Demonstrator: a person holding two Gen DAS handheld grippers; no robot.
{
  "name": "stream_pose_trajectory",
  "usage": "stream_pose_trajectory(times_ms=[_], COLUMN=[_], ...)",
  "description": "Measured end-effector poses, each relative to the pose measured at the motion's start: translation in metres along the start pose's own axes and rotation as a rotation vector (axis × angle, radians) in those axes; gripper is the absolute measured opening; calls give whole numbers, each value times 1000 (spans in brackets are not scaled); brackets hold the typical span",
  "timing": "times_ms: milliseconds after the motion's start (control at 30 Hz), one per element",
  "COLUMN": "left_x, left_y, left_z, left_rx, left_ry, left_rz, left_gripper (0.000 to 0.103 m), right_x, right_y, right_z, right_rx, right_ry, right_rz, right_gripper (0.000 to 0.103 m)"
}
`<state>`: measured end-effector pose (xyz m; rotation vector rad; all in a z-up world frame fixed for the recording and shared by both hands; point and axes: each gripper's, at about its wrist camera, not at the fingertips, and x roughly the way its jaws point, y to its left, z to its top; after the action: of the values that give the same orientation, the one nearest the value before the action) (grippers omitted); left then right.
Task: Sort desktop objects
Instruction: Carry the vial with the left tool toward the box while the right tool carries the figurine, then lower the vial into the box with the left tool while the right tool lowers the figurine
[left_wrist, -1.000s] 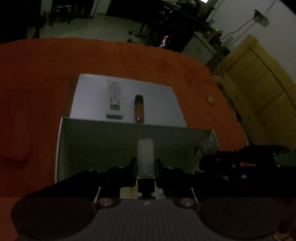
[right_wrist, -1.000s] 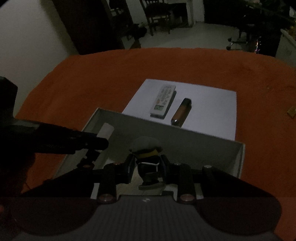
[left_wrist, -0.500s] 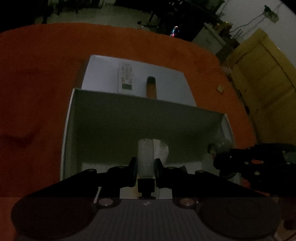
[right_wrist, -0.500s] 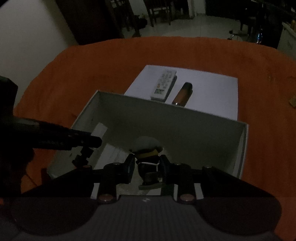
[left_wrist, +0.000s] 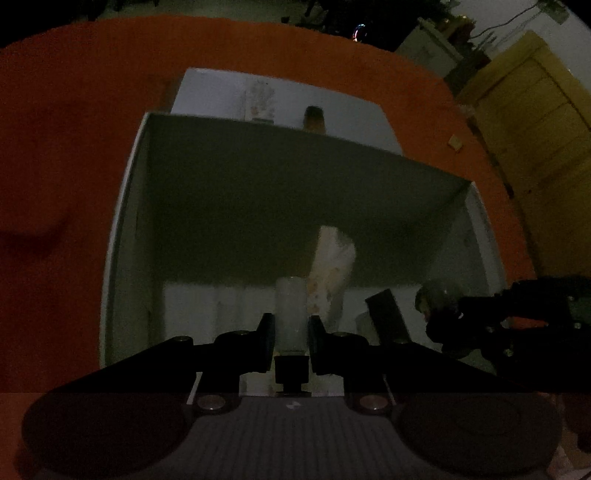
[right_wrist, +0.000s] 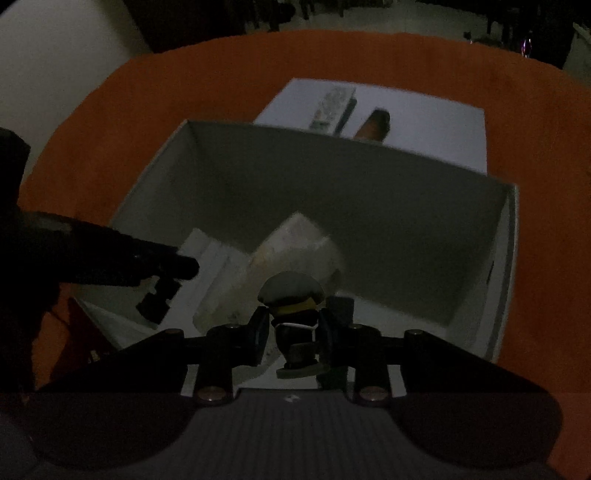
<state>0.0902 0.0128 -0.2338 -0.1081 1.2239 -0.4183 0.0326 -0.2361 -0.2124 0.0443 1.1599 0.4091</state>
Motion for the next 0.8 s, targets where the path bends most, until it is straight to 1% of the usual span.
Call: stream_pose_trajectory(times_ms=[200, 467, 600, 800], left_x=[11, 22, 26, 33], left_y=[4, 6, 4, 3], left_z=[-5, -12, -14, -17], left_rx=[-5, 1, 12, 21], left_ry=[25, 51, 63, 73], left_rz=[26, 42, 49, 65], left_gripper=[16, 16, 16, 16], right_x=[16, 35, 38, 36], right_y=[-7, -11, -9, -6], right_z=[-10, -23, -25, -25], right_rx=[4, -2, -19, -29], right_ry=[46, 99, 96, 91], right_rz=[-19, -42, -55, -51], right_gripper=[32, 32, 31, 31])
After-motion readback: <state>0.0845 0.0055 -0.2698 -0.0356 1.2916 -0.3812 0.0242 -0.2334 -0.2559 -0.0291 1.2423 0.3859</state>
